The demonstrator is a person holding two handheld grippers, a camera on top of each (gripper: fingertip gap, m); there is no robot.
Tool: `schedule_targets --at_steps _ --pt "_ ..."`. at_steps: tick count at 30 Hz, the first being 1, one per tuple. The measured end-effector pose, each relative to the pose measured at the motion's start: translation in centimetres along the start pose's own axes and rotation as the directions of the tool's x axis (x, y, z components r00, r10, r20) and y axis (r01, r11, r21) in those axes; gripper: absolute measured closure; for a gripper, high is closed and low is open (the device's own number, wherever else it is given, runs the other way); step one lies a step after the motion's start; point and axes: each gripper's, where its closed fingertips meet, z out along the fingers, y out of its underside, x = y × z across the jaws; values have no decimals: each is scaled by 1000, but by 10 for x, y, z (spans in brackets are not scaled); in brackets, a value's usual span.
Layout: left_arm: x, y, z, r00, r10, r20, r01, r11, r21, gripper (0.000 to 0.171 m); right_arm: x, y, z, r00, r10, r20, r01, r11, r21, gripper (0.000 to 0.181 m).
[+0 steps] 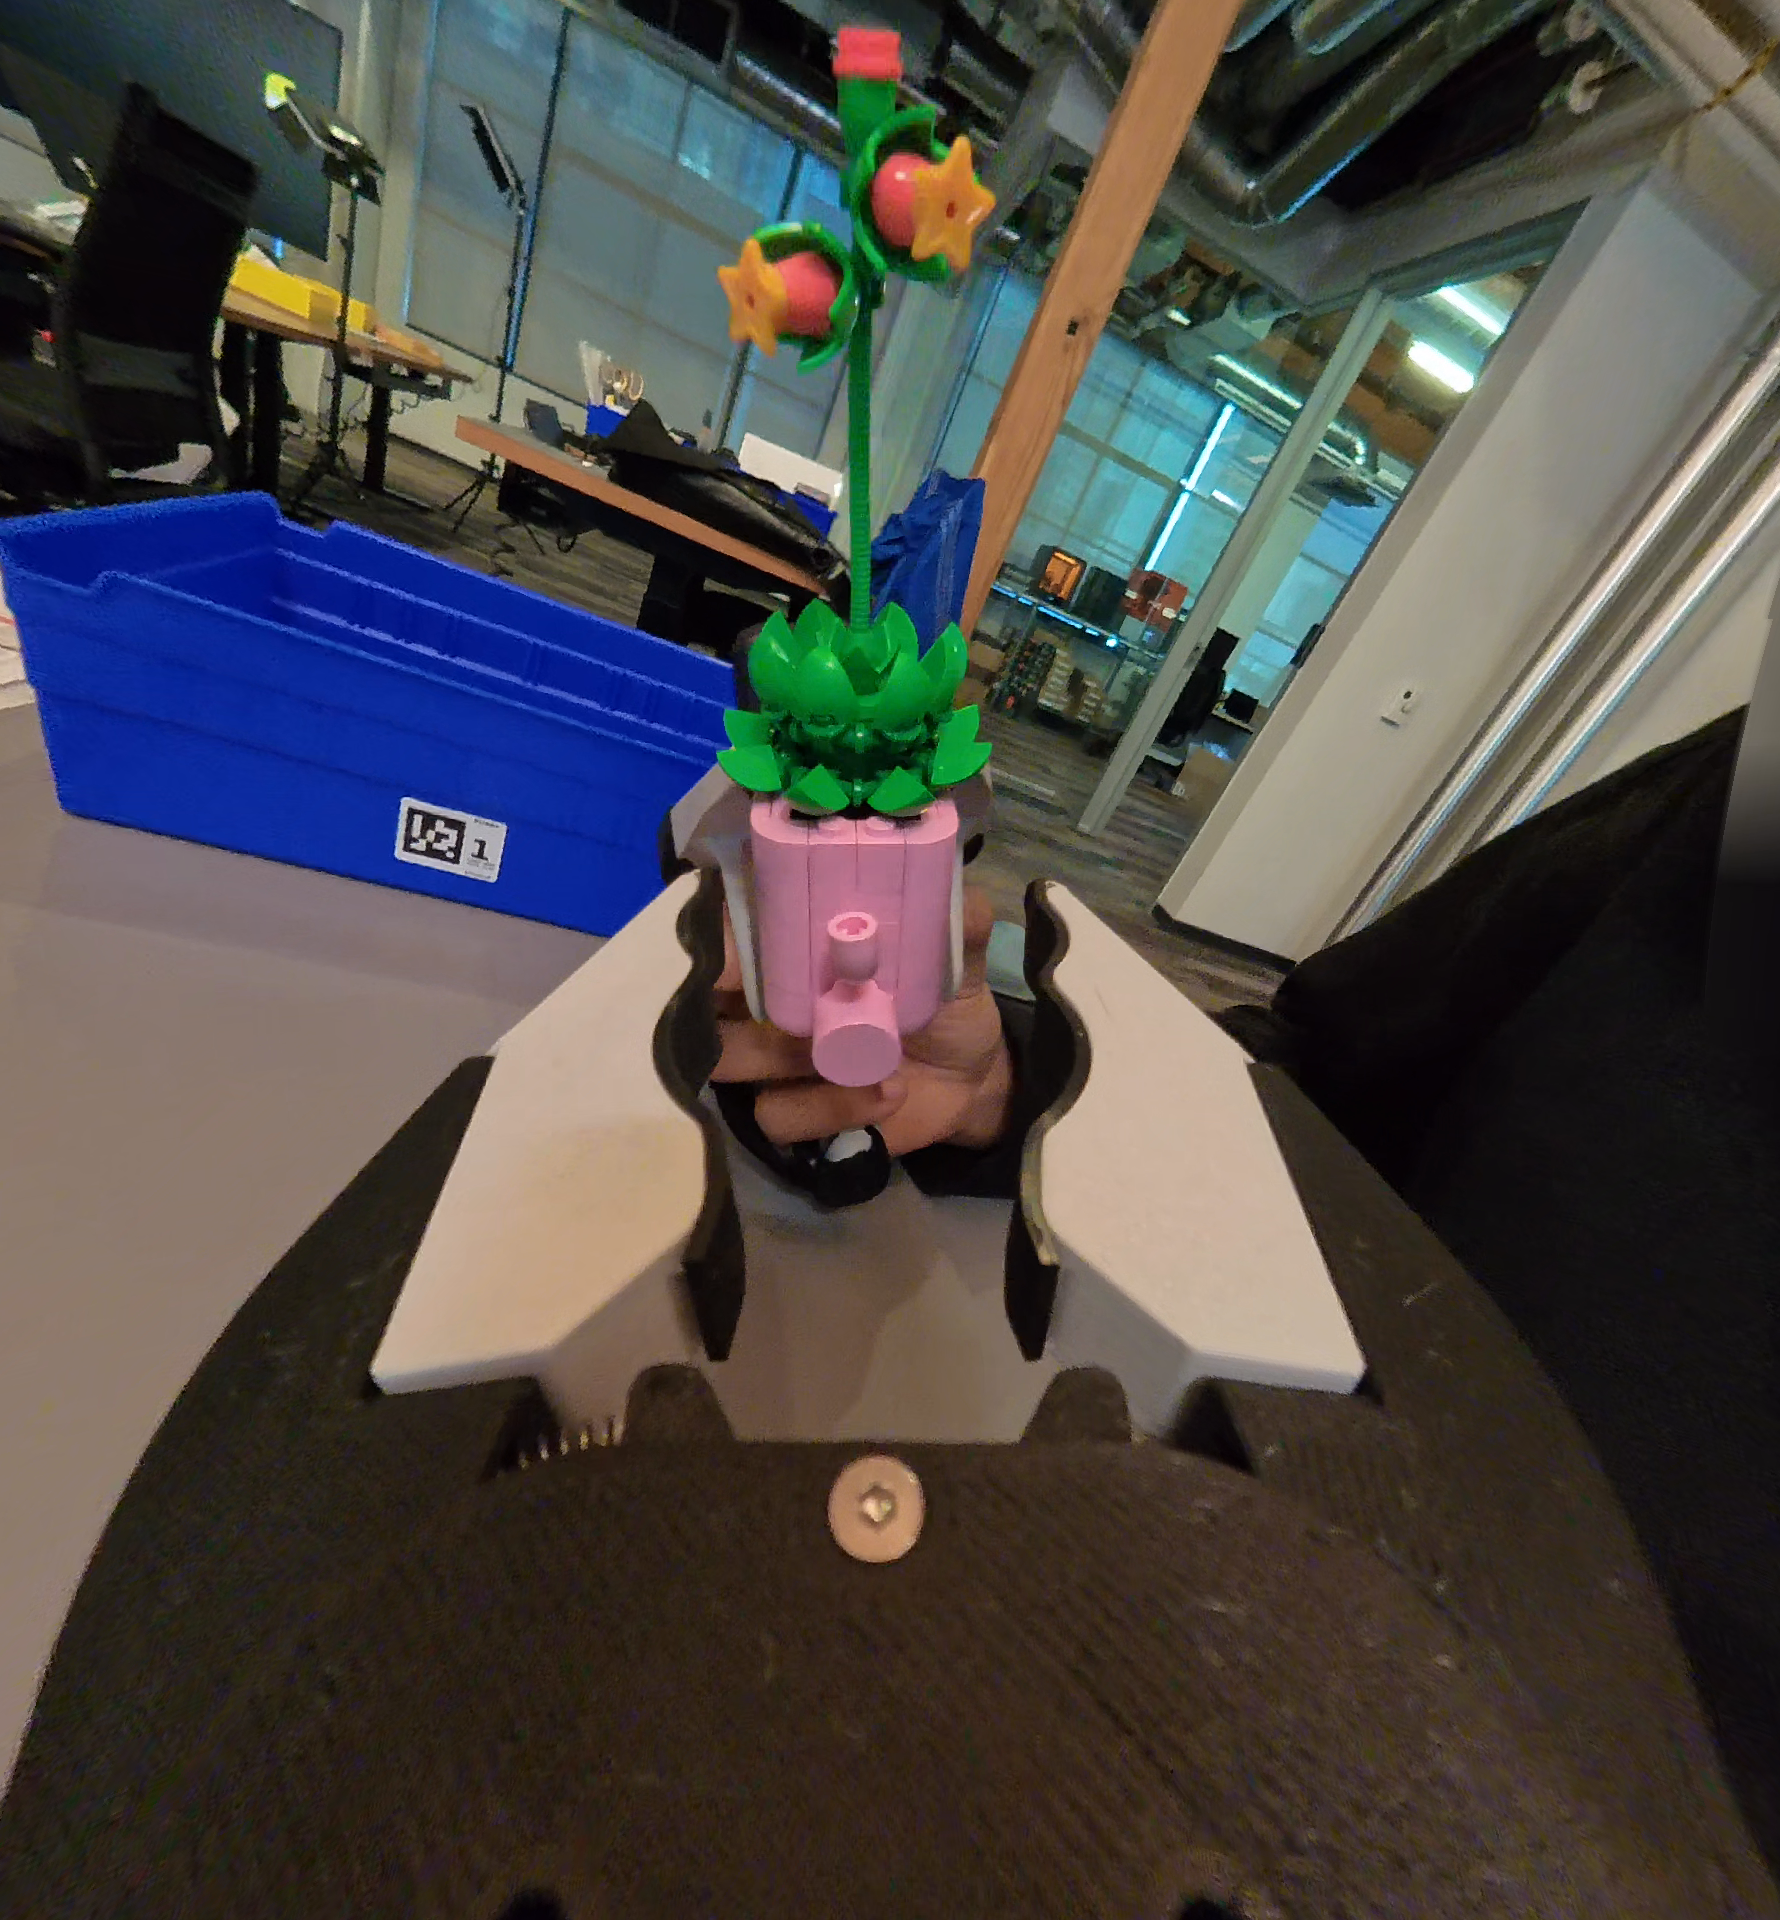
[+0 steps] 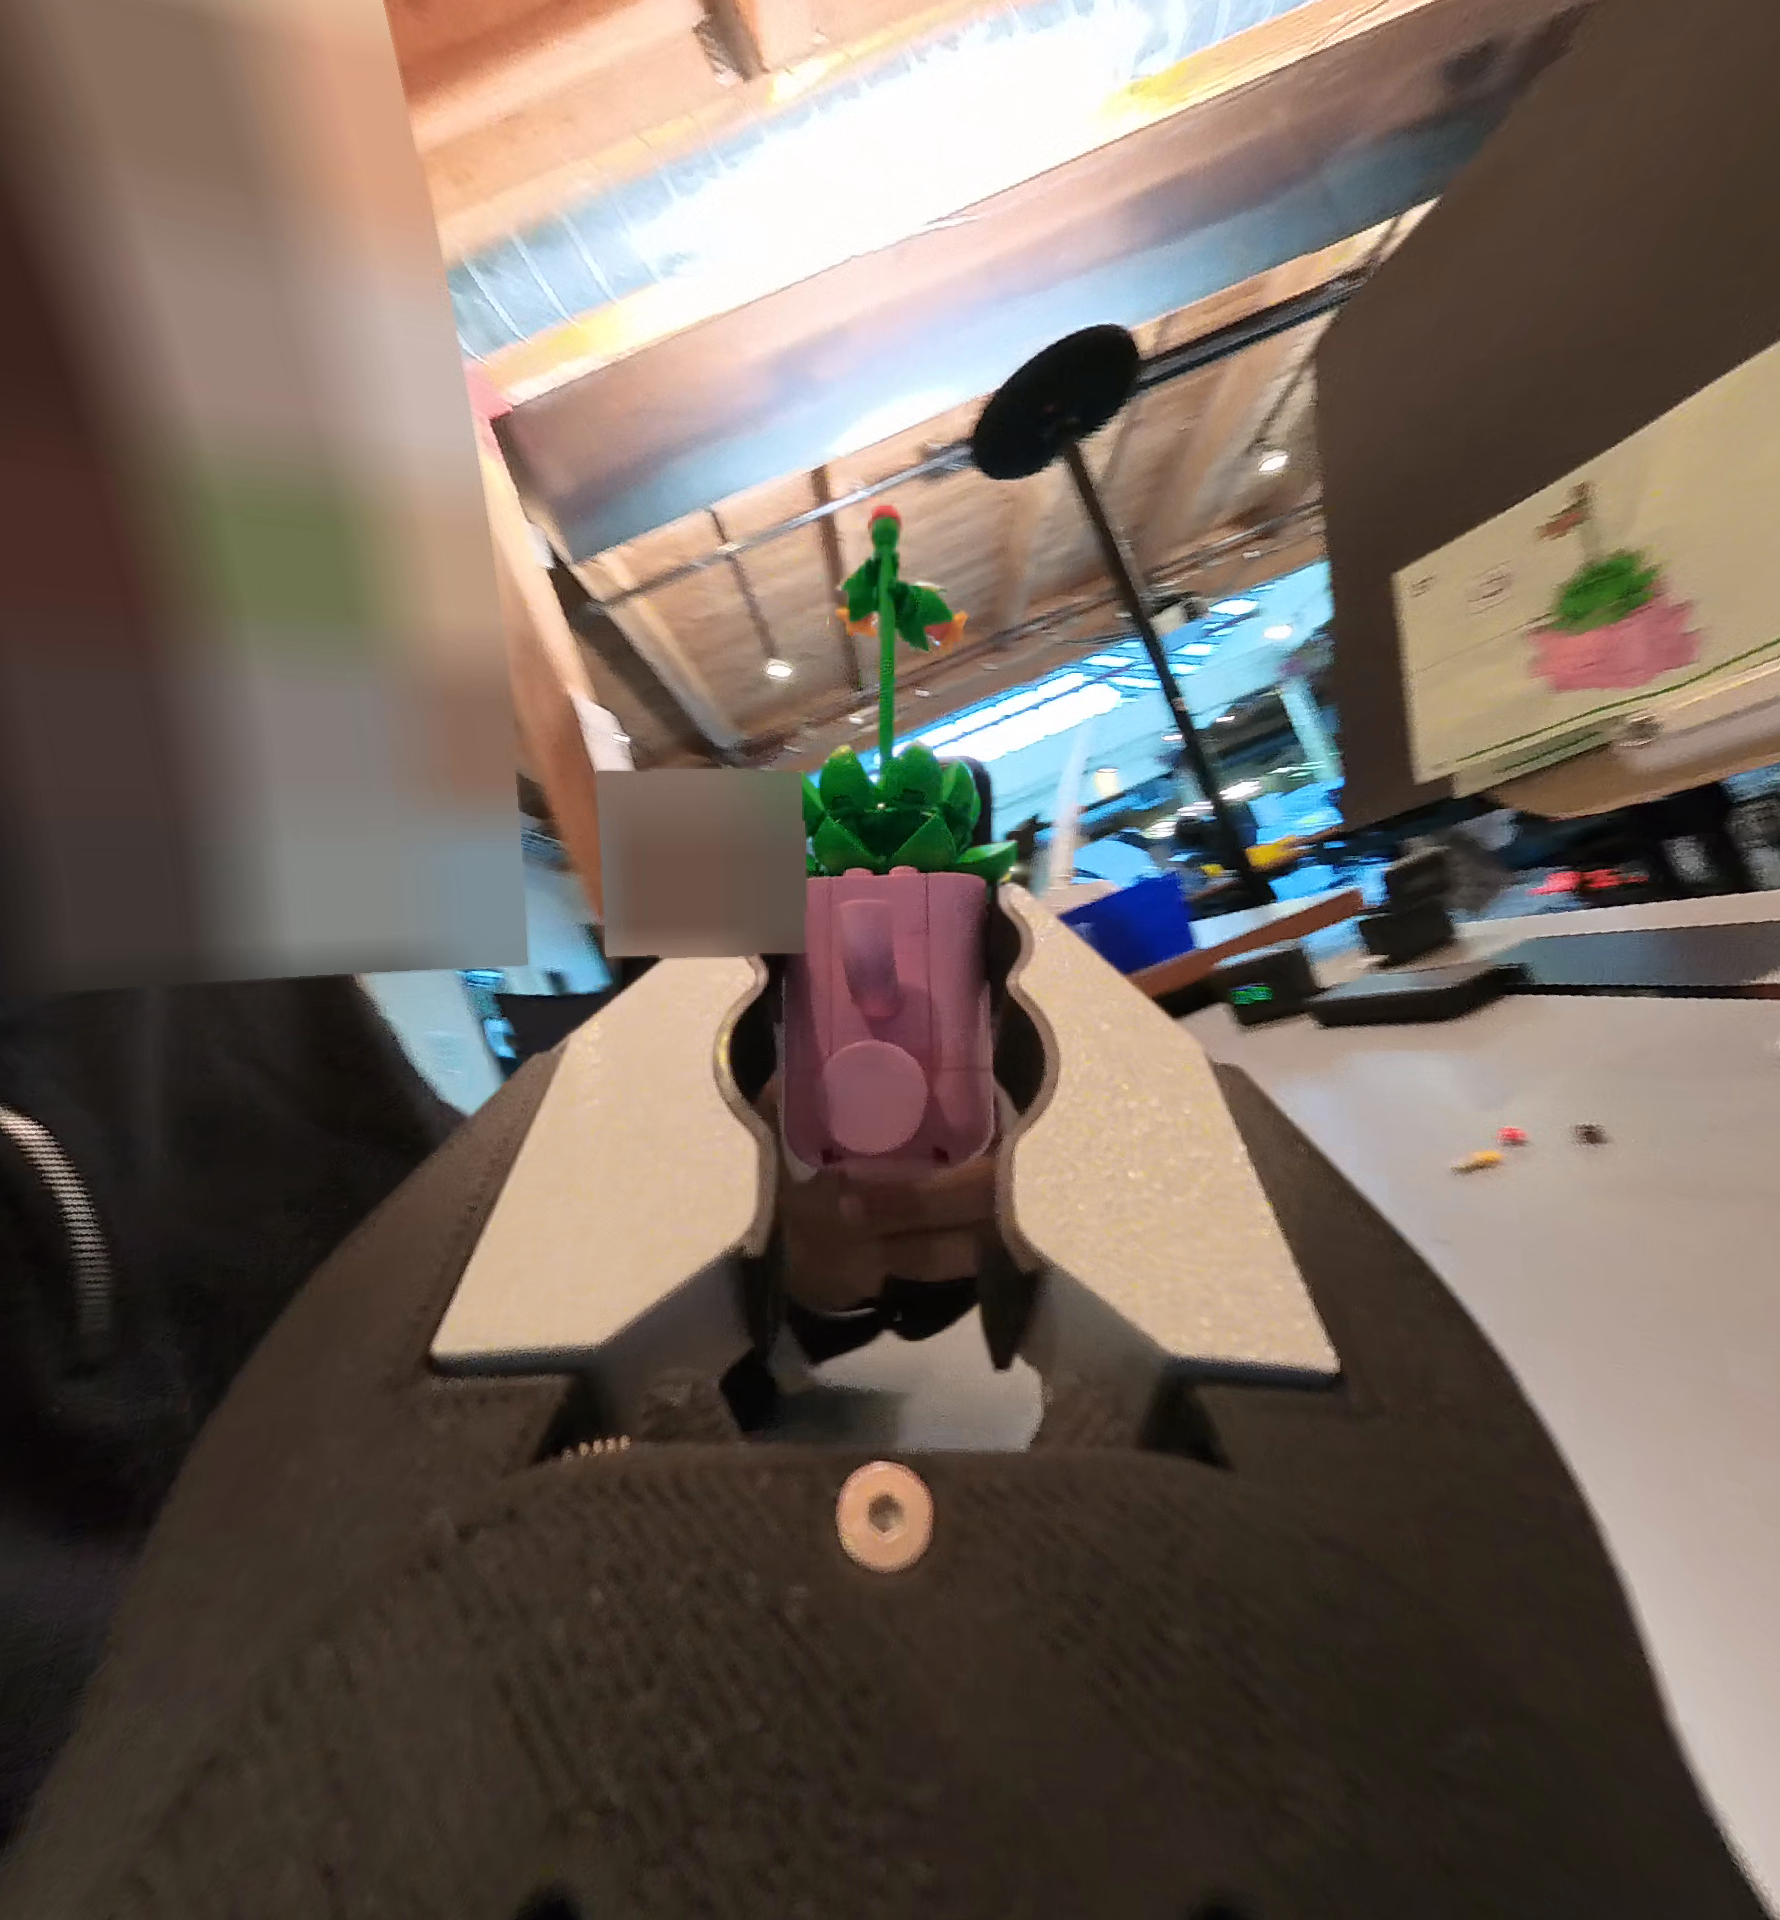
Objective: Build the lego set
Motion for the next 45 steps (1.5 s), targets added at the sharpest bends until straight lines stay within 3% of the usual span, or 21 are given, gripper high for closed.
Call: schedule_targets --at_steps 5,10,16,21,25,29,33,38,45 --pt "-15 3 1 997 -29 67 28 999 19 133 11 2 1 996 -40 -80 40 999 -3 145" --pt "-16 -2 0 993 -115 19 113 989 92 131 14 5 3 993 -45 -107 44 999 -6 144" --pt "-22 2 -1 994 -84 69 79 995 64 133 20 13 5 990 -14 -138 10 999 -36 145" --pt "-38 4 -11 985 -56 164 50 998 44 134 33 4 -4 978 12 -209 -9 1000 12 136" --pt "-62 7 -25 948 -20 316 14 1000 21 134 50 -11 -23 944 3 -329 20 998 67 136" --pt "-83 21 -33 877 100 471 -51 992 -117 133 55 -12 -31 885 -162 -437 157 986 -47 149" --pt "-88 35 -30 804 285 521 -143 944 -296 134 59 7 -28 843 -277 -462 193 956 -221 150" --pt "-93 48 -29 726 461 509 -219 858 -464 134 61 24 -30 871 -209 -445 83 955 -284 155" --pt "-96 54 -30 667 566 483 -273 790 -549 134 63 22 -38 885 -138 -444 21 966 -259 162"
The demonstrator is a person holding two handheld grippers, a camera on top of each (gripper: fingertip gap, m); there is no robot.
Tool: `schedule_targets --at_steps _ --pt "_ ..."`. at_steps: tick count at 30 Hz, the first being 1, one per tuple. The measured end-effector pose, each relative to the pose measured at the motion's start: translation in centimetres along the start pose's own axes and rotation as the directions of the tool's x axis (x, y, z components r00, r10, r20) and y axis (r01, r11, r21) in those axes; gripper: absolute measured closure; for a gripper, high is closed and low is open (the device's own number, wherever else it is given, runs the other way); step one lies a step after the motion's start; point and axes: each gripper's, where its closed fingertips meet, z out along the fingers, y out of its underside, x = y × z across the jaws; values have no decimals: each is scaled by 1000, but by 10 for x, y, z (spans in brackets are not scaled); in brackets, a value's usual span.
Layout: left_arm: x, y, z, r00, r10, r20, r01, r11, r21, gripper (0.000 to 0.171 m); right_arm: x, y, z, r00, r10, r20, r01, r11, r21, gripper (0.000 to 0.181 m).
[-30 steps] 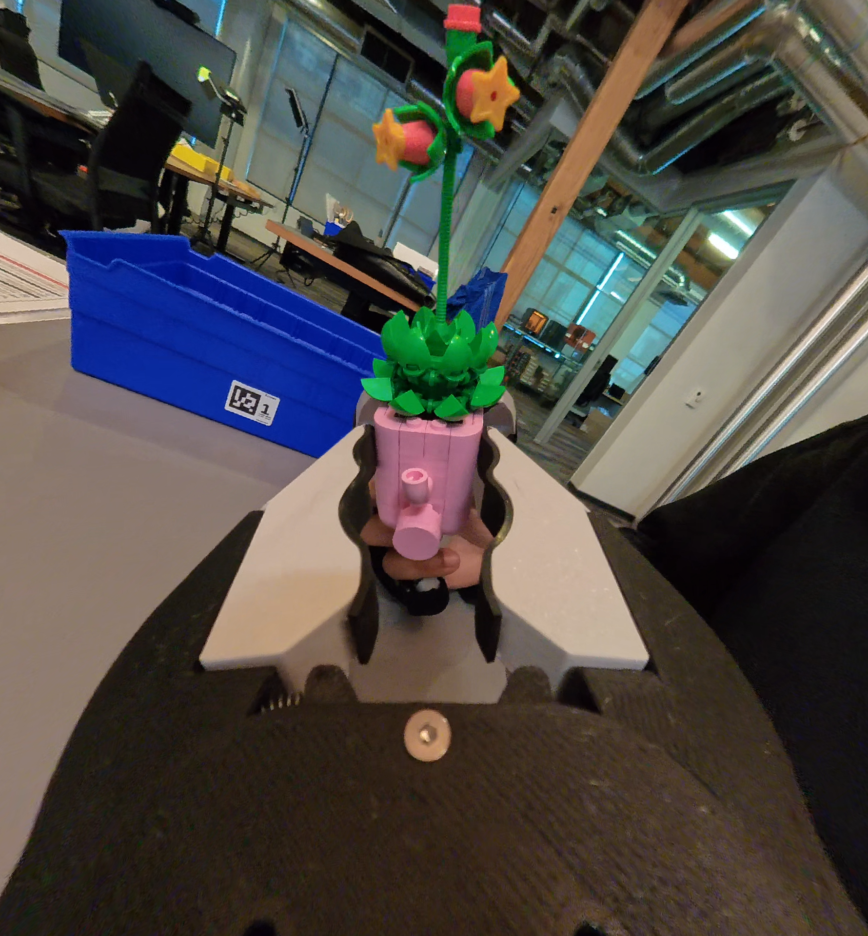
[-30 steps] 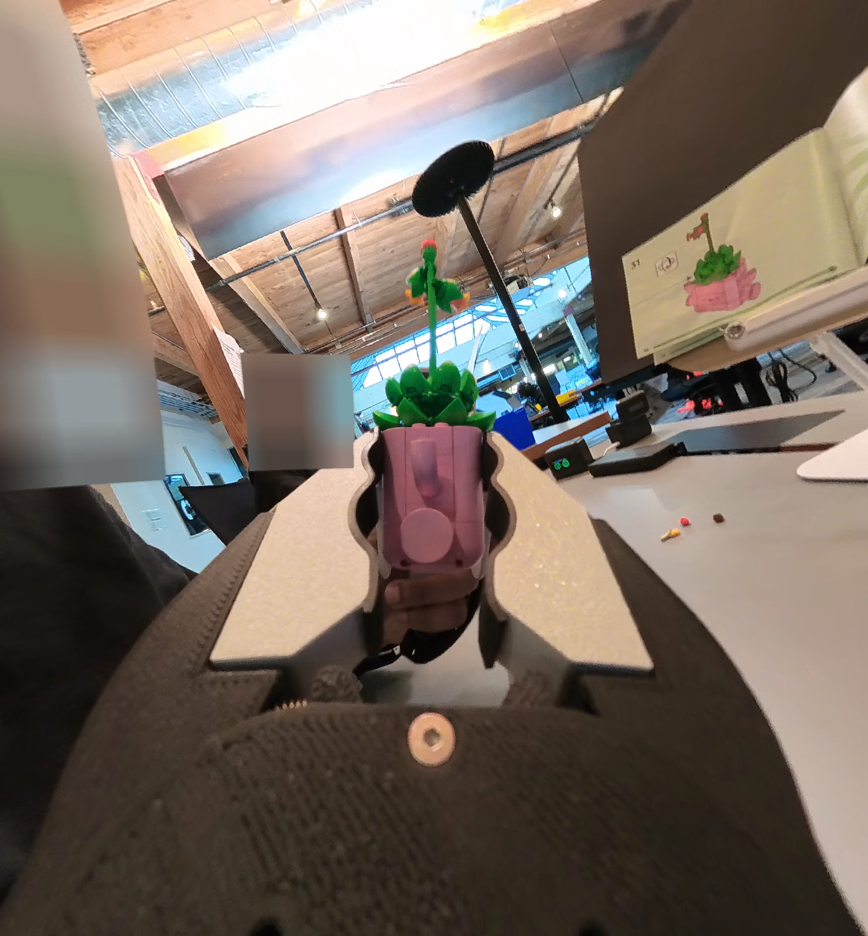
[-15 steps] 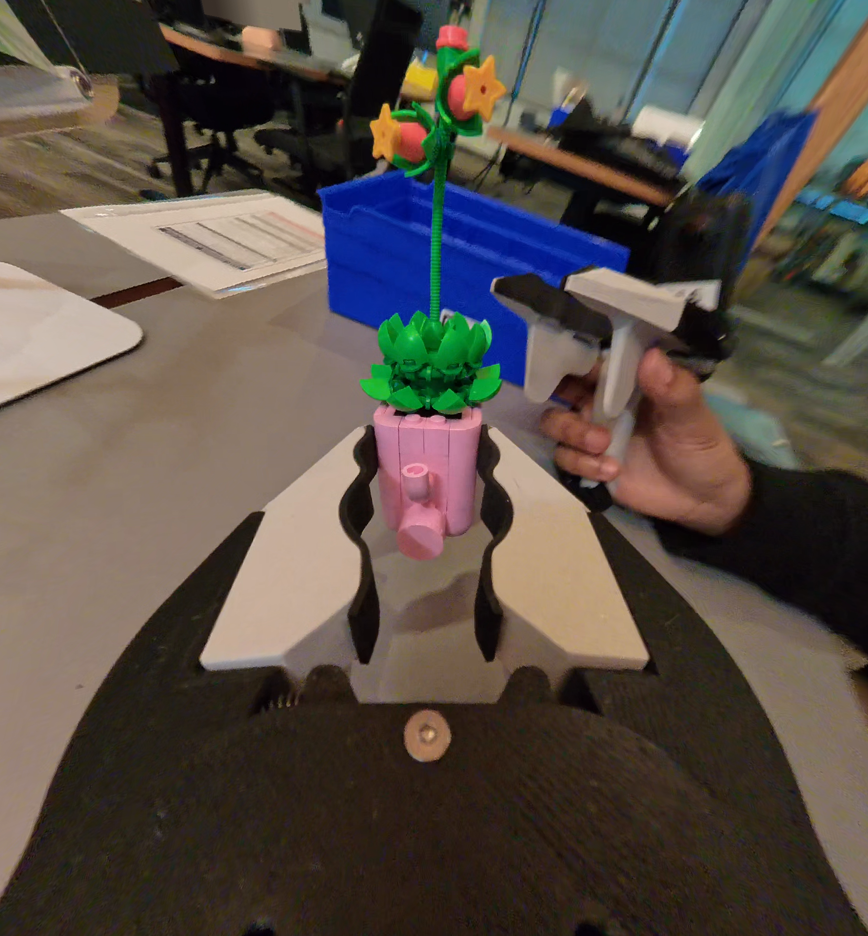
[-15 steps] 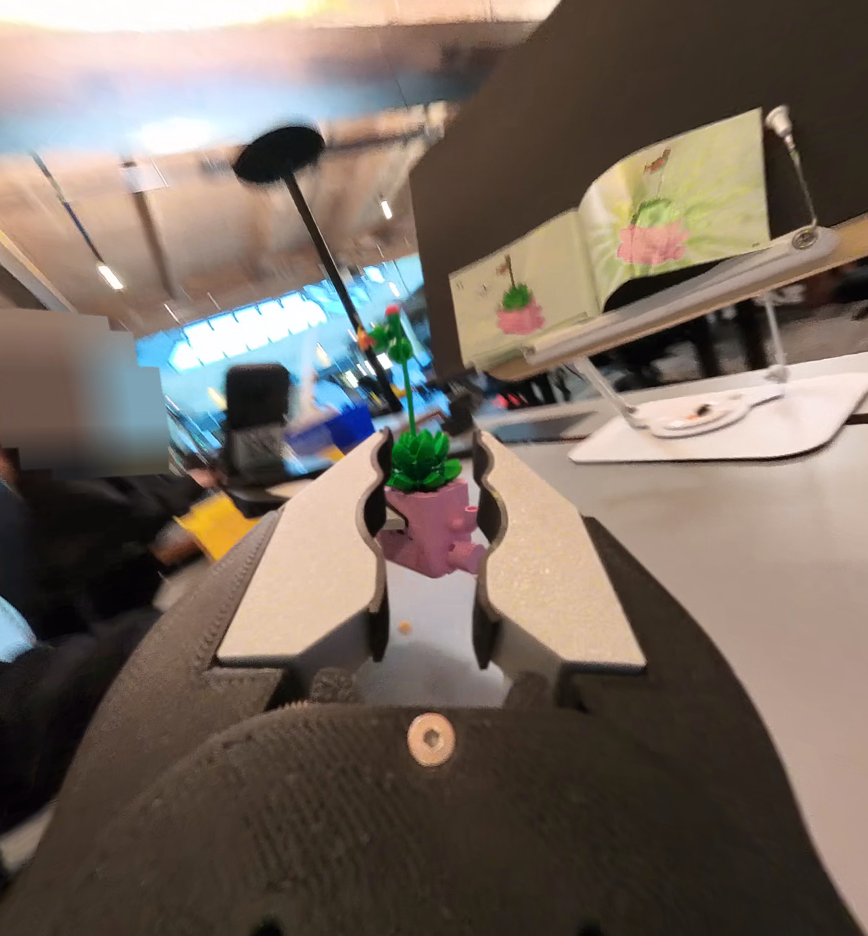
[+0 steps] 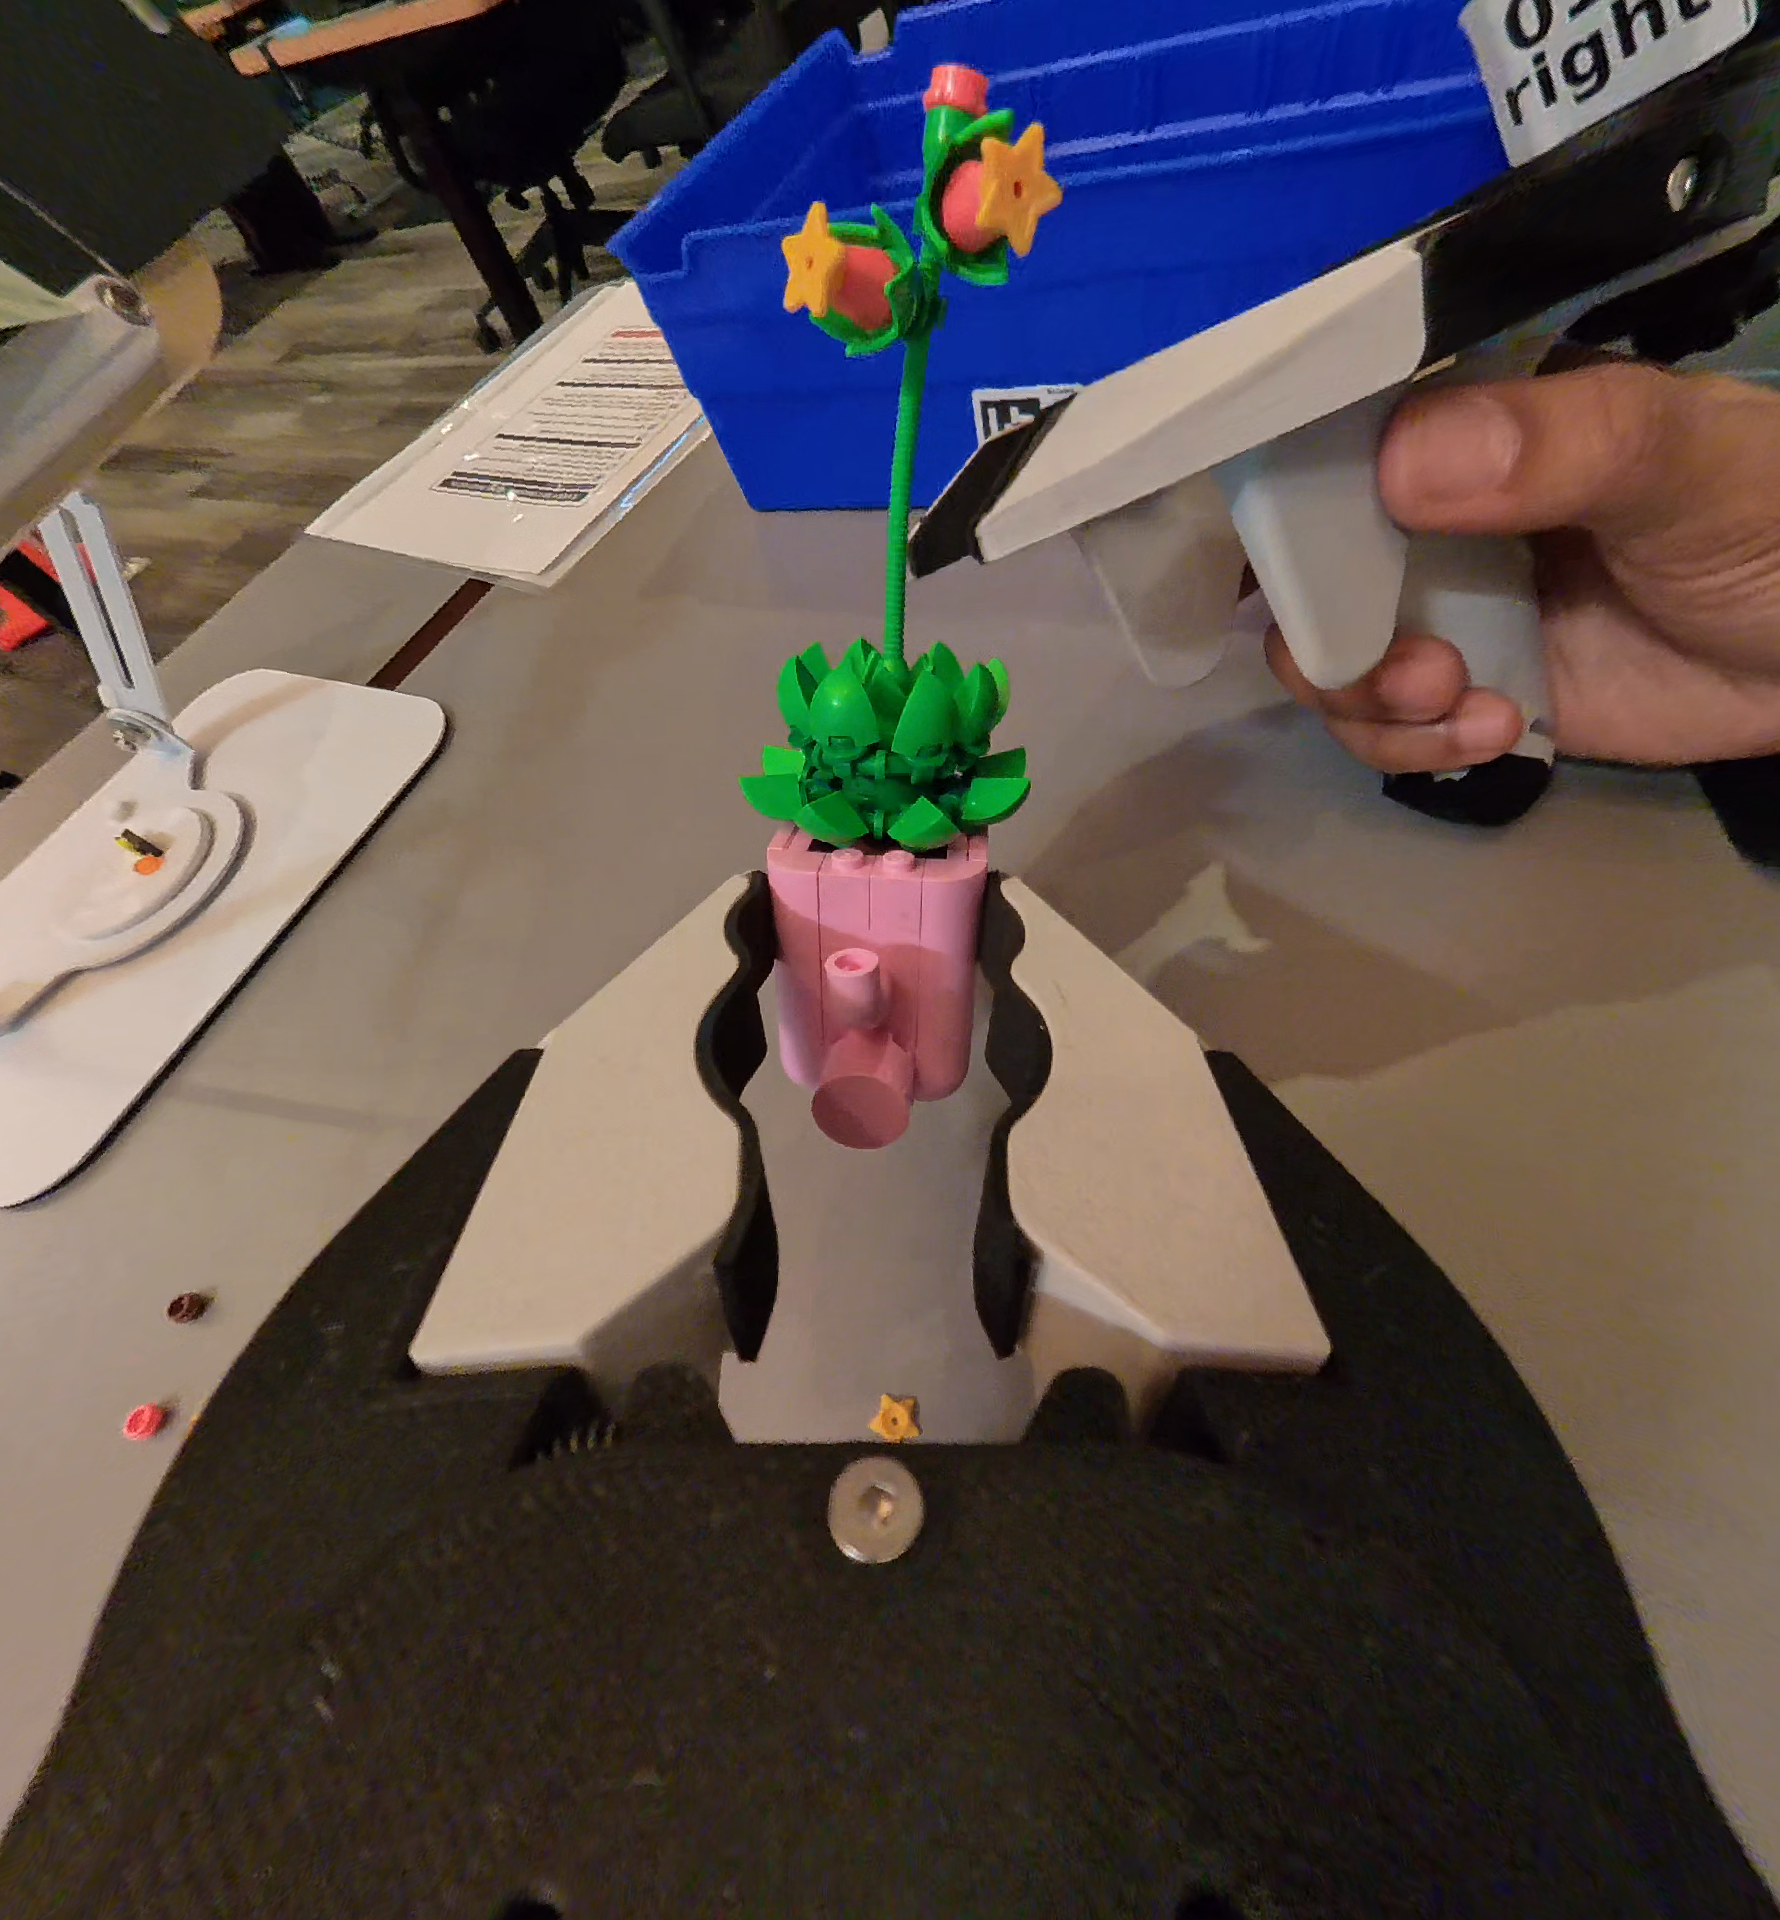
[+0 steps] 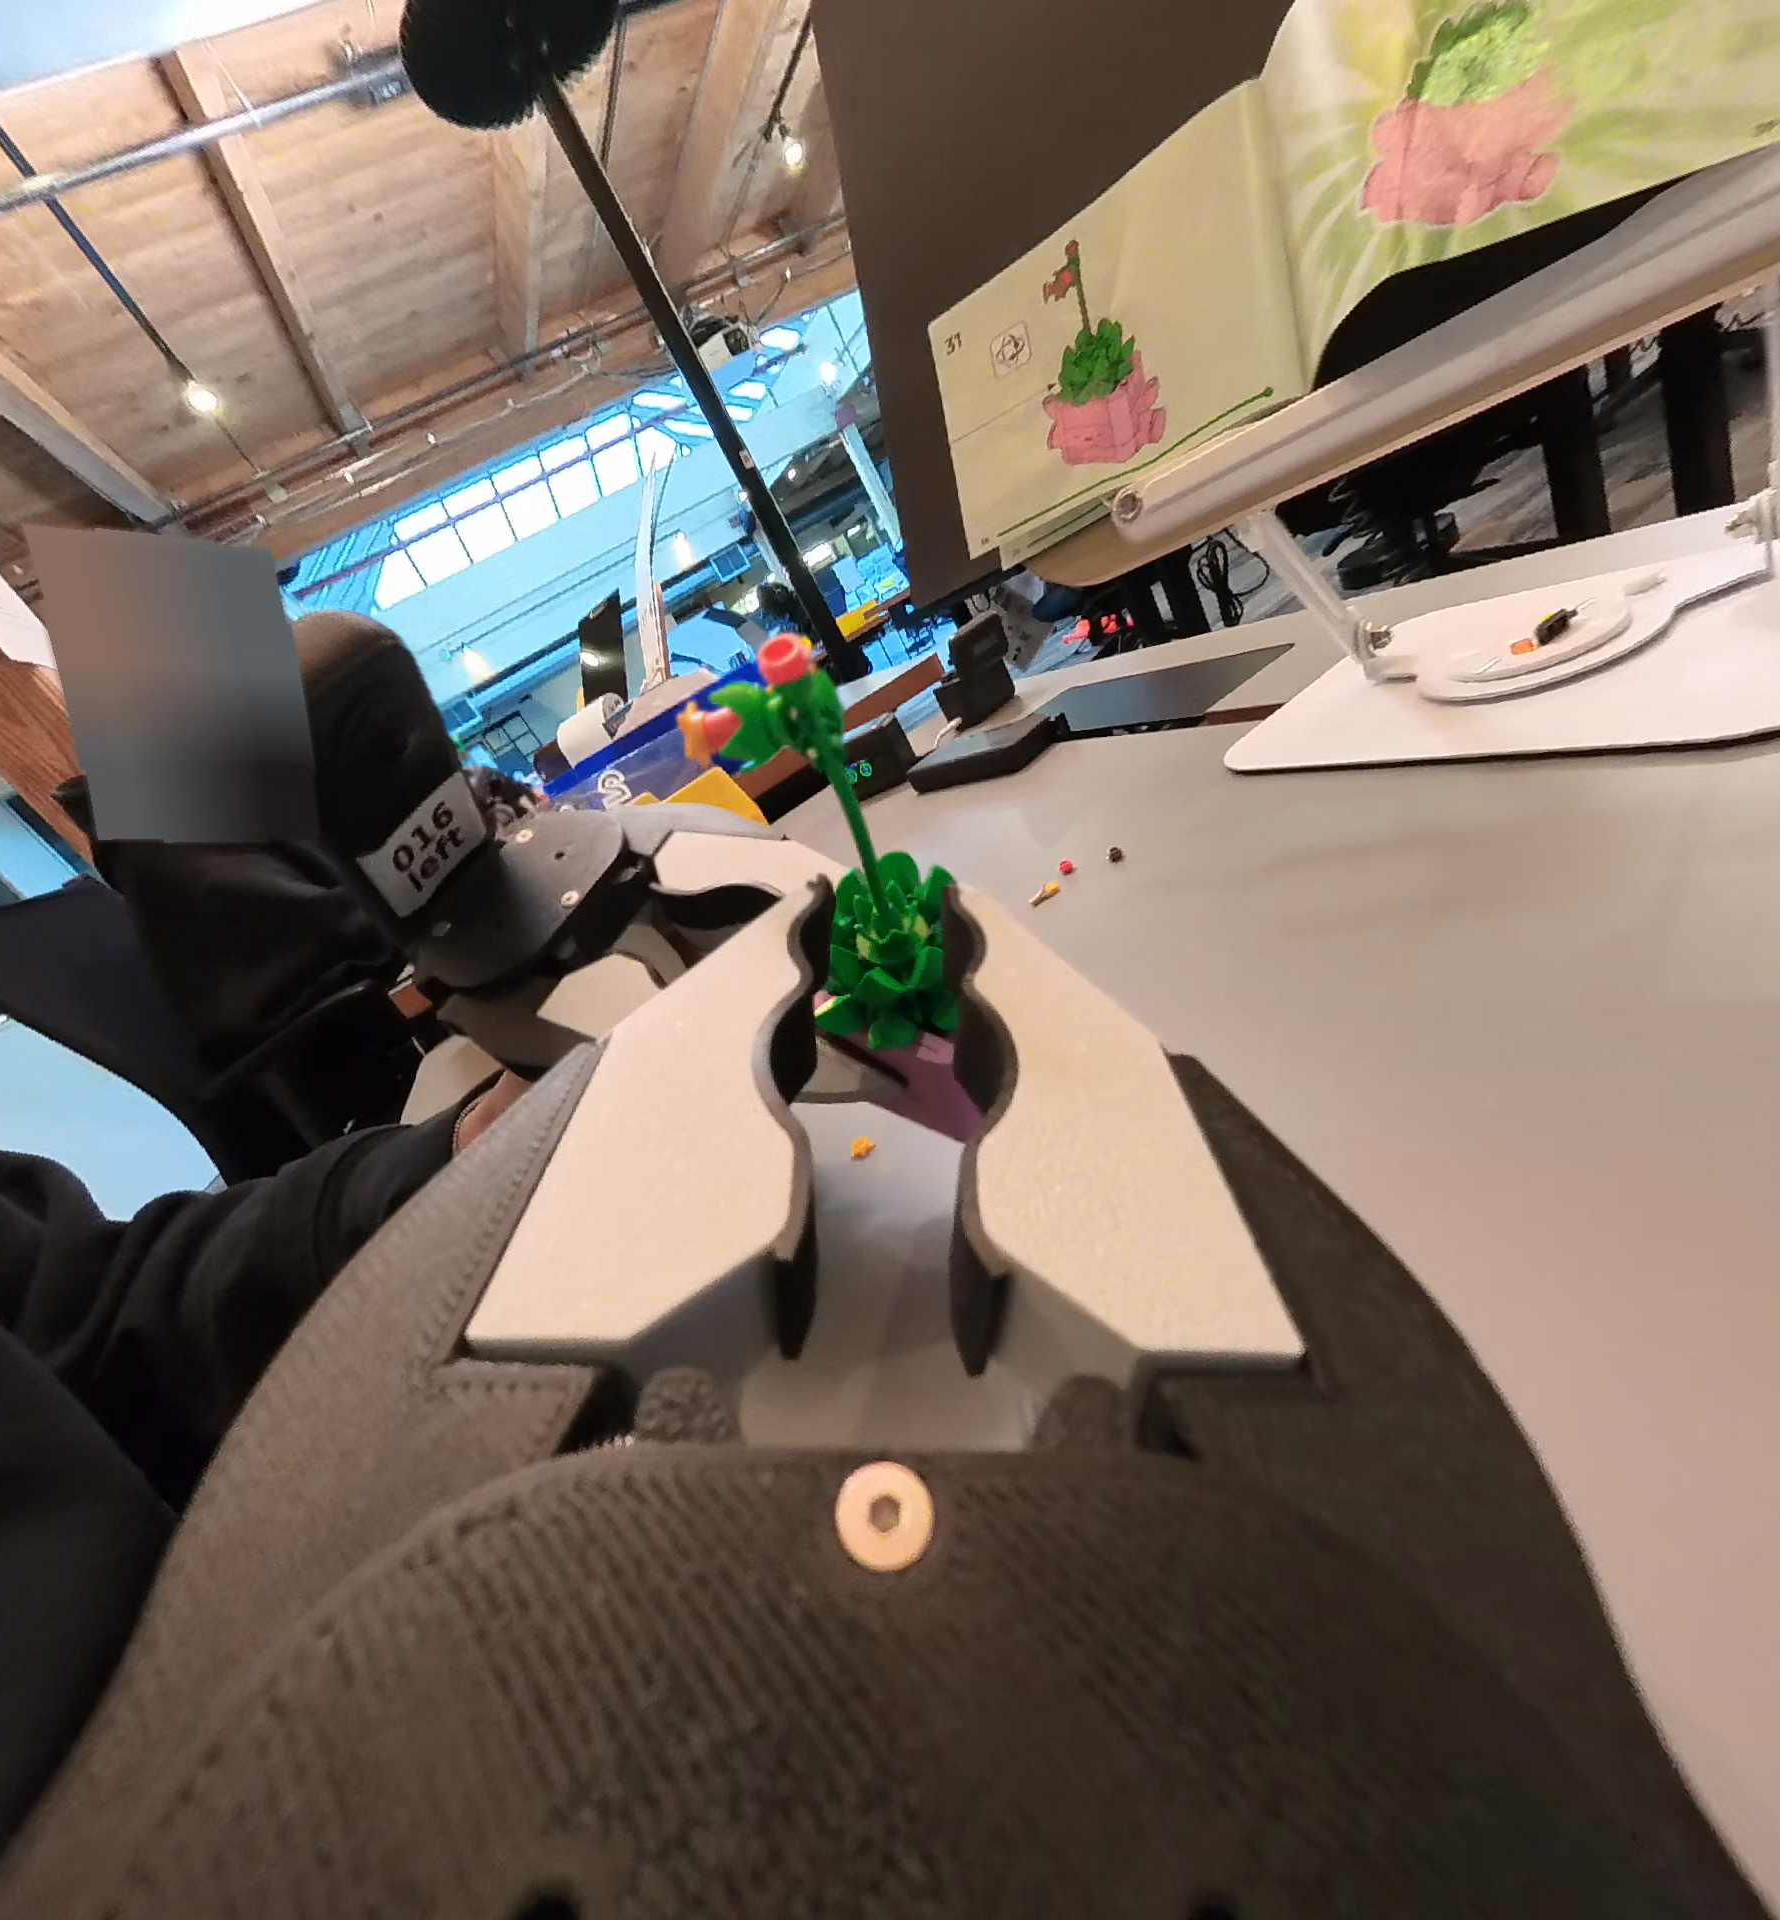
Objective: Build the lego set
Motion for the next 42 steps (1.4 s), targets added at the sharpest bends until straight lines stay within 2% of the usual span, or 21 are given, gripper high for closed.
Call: schedule_targets --at_steps 10,15,19,27,32,36,42 --pt "4 -2 2 998 57 21 -57 998 -2 133 1 7 5 1000 -10 -4 10 1000 -30 168" --pt "4 -1 2 996 80 35 -79 997 -13 133 6 8 4 998 -48 -33 46 998 -45 181" --pt "4 0 2 996 84 35 -83 996 -19 133 7 9 4 995 -84 -46 81 995 -65 181" --pt "10 -5 1 996 89 13 -89 996 4 133 1 6 -1 999 -26 43 28 998 -57 181" --pt "9 -6 0 995 95 19 -95 995 1 133 1 5 0 998 -49 32 51 997 -51 181" --pt "10 -5 1 995 101 21 -101 995 -5 133 0 2 0 998 -66 19 67 998 -21 171" --pt "12 -5 2 993 119 24 -119 993 -11 133 3 2 -1 997 -82 0 82 996 -31 181"
